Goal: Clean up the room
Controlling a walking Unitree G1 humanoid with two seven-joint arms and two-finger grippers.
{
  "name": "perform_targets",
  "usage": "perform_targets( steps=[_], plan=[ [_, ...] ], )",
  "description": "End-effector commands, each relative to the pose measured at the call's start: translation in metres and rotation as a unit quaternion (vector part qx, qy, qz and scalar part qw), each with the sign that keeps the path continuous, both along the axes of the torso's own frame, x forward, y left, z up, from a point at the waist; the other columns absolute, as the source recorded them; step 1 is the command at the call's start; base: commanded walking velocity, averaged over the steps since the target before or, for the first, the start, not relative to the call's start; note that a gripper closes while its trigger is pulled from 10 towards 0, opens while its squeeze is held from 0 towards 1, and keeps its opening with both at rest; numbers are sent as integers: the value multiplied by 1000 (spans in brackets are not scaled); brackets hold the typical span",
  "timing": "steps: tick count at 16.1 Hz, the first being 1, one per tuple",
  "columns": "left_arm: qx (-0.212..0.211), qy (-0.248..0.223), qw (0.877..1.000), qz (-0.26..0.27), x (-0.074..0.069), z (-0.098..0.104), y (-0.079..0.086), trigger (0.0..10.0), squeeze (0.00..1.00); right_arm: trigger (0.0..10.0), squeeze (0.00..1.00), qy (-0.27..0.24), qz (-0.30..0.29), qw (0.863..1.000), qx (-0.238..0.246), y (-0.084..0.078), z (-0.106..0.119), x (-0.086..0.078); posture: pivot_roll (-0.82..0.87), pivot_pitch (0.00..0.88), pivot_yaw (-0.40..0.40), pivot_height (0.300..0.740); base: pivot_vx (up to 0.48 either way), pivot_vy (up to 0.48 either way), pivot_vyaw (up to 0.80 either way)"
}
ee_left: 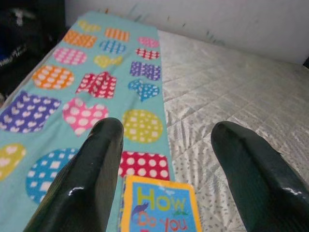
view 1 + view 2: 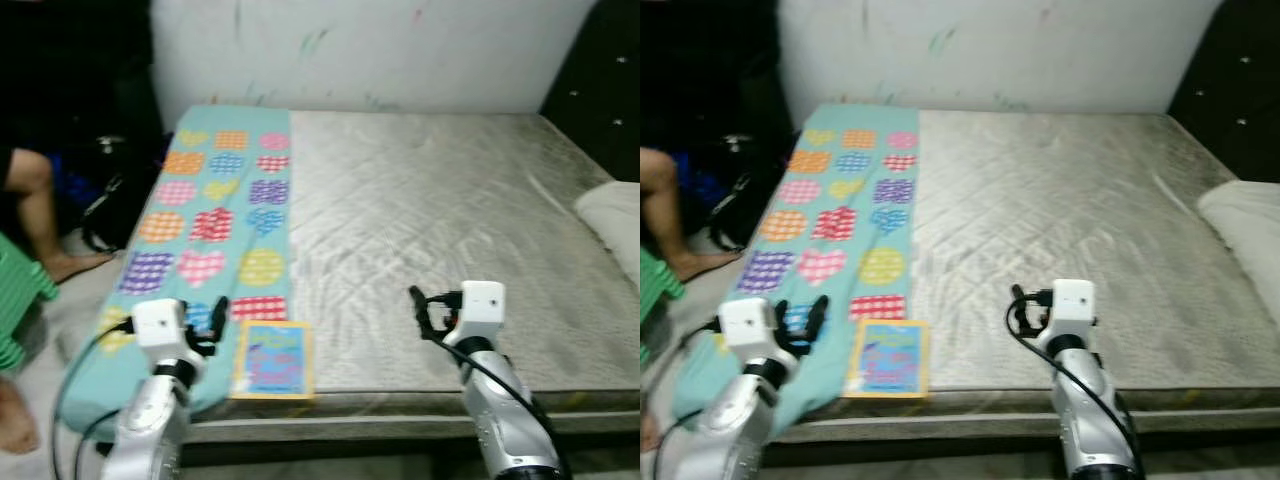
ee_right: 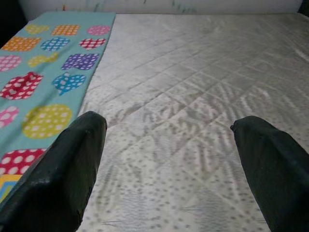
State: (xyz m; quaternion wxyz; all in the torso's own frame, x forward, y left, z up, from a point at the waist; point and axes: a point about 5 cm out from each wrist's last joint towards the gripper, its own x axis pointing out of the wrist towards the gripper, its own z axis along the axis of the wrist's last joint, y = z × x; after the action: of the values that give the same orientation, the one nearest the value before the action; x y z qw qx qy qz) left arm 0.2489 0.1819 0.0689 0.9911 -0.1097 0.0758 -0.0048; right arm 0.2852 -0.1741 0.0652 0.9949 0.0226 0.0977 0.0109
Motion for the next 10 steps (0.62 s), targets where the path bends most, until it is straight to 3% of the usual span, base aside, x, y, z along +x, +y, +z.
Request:
perform_targets(
  steps=[1, 5, 10],
  plan=[
    [0, -11, 1000, -8, 2, 4, -6, 10000, 0, 10000, 0, -2, -10, 1000, -7, -7, 2, 1, -104, 0, -25, 740, 0, 0, 0],
    [-5, -27, 999, -30, 1, 7, -9, 10000, 0, 10000, 0, -1, -9, 1000, -9, -8, 1, 1, -104, 0, -28, 740, 0, 0, 0],
    [-11, -34, 998, -42, 0, 8, -11, 10000, 0, 10000, 0, -1, -6, 1000, -10, -8, 1, 2, -102, 0, -28, 740, 322, 0, 0]
  ],
)
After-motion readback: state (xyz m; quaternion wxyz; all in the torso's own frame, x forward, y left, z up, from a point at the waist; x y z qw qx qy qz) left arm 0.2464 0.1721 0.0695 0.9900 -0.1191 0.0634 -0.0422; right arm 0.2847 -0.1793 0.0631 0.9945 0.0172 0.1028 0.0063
